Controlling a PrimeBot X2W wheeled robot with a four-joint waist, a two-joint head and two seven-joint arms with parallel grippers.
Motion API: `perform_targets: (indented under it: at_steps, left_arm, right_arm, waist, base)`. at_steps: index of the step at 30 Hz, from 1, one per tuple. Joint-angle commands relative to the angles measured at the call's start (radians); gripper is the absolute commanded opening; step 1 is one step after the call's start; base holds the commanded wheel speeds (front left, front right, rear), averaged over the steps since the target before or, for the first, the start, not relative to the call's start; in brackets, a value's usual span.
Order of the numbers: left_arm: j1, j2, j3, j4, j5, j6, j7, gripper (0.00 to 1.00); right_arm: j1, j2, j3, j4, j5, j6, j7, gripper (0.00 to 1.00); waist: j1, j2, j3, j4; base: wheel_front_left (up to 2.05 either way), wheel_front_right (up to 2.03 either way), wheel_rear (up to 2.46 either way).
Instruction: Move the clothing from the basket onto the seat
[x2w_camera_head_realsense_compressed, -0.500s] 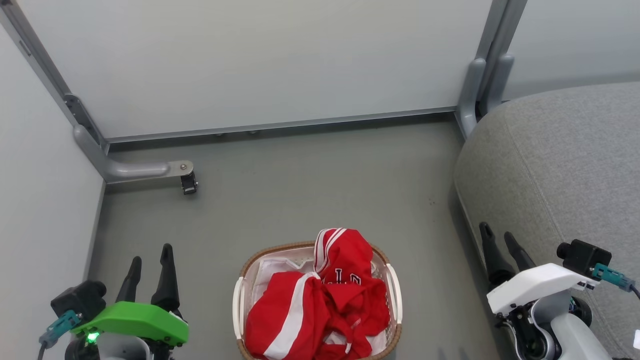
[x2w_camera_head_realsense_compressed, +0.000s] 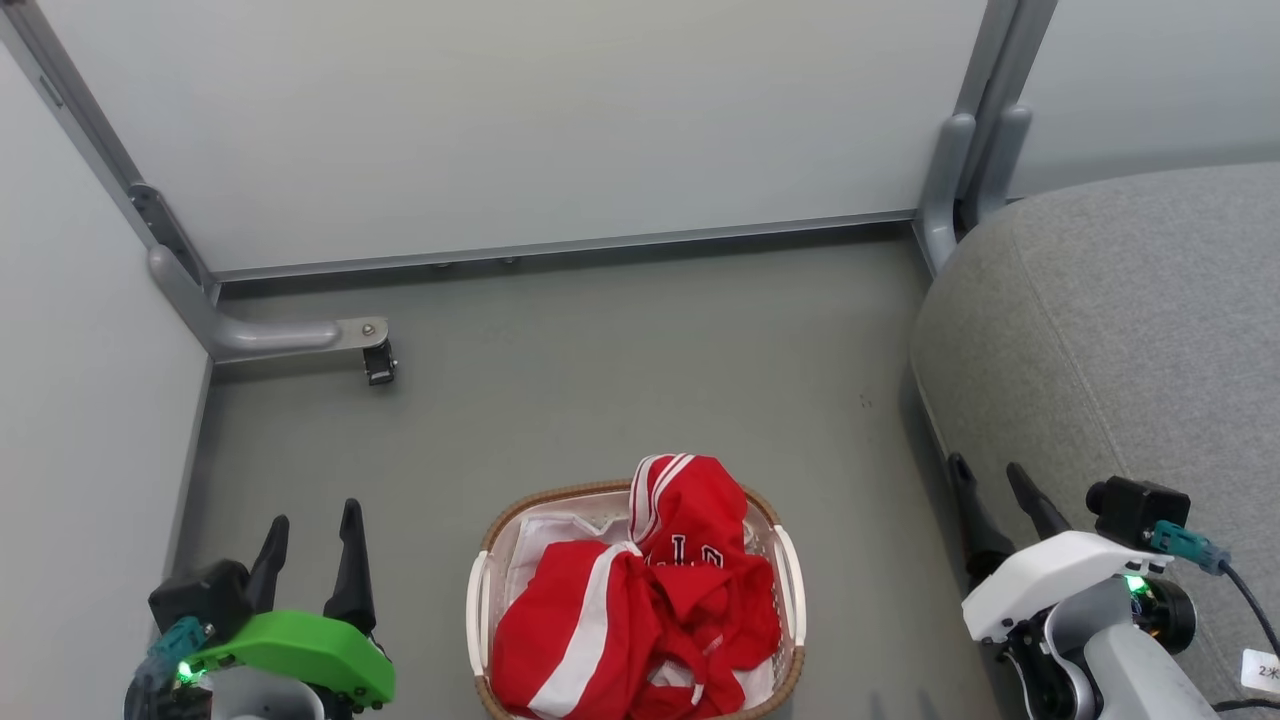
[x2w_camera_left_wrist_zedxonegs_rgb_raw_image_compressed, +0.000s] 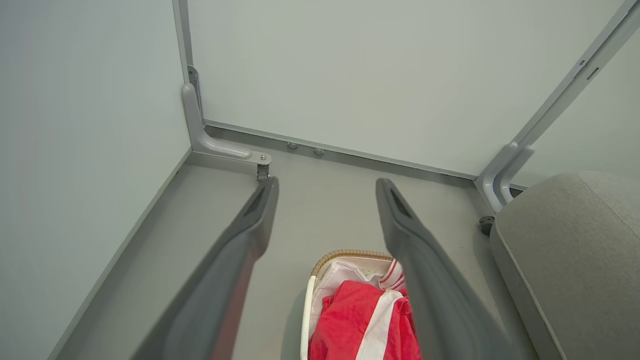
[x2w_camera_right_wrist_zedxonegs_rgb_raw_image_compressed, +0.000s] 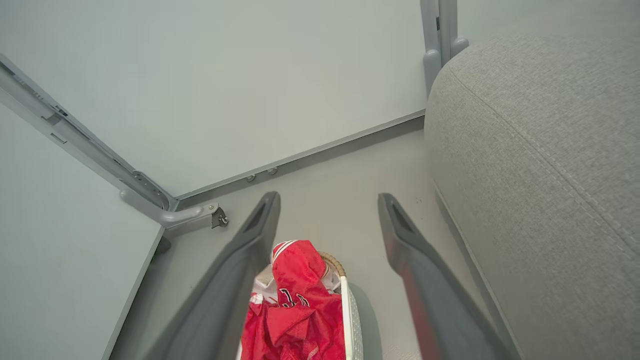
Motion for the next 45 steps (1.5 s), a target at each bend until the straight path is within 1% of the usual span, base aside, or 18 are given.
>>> perform_targets:
  at_steps: [1,6,9,16,21,24,27,36,40,45]
  left_arm:
    - [-0.024,0.010,-0.003,-0.003,0.030,0.007,-0.010,1.00]
    - [-0.008,0.008,-0.011,-0.002,0.071,0.024,-0.021,1.00]
    - [-0.001,0.005,-0.014,-0.009,0.087,0.009,-0.028,1.00]
    - [0.016,0.011,-0.008,-0.006,0.155,0.018,-0.043,1.00]
    - [0.015,0.000,-0.010,-0.002,0.202,0.013,-0.053,1.00]
    - [-0.005,-0.006,-0.017,0.004,0.236,-0.001,-0.060,1.00]
    - [-0.028,-0.018,-0.015,0.030,0.247,-0.020,-0.065,1.00]
    - [-0.157,-0.050,-0.029,0.085,0.330,-0.061,-0.082,1.00]
    - [-0.213,-0.073,-0.026,0.139,0.316,-0.090,-0.088,1.00]
    - [-0.284,-0.079,-0.076,0.227,0.356,-0.112,-0.096,1.00]
  right_arm:
    - [-0.024,-0.004,-0.006,0.000,-0.032,0.000,-0.011,1.00]
    - [-0.019,0.000,-0.023,0.022,-0.098,0.000,-0.022,1.00]
    - [-0.015,0.002,-0.036,0.035,-0.135,0.000,-0.028,1.00]
    - [-0.008,0.011,-0.046,0.063,-0.212,0.000,-0.043,1.00]
    - [-0.024,0.014,-0.047,0.073,-0.259,0.000,-0.052,1.00]
    - [-0.047,0.018,-0.057,0.054,-0.300,0.000,-0.061,1.00]
    - [-0.073,0.024,-0.066,0.035,-0.313,0.000,-0.065,1.00]
    - [-0.165,0.036,-0.071,-0.050,-0.381,0.000,-0.080,1.00]
    - [-0.199,0.041,-0.055,-0.094,-0.405,0.000,-0.088,1.00]
    - [-0.244,0.046,-0.031,-0.133,-0.430,0.000,-0.095,1.00]
  waist:
    - [0.0000,0.0000,-0.001,0.000]
    - [0.0000,0.0000,-0.002,0.001]
    - [0.0000,0.0000,-0.001,0.003]
    - [0.0000,0.0000,-0.002,0.004]
    - [0.0000,0.0000,0.012,0.002]
    - [0.0000,0.0000,0.047,-0.005]
    - [0.0000,0.0000,0.088,-0.016]
    - [0.0000,0.0000,0.262,-0.050]
    - [0.0000,0.0000,0.340,-0.067]
    - [0.0000,0.0000,0.421,-0.086]
  base:
    - [0.00,0.00,0.00]
    - [0.00,0.00,0.00]
    - [0.00,0.00,0.00]
    - [0.00,0.00,0.00]
    - [0.00,0.00,0.00]
    - [0.00,0.00,0.00]
    - [0.00,0.00,0.00]
    - [0.00,0.00,0.00]
    - [0.00,0.00,0.00]
    - [0.00,0.00,0.00]
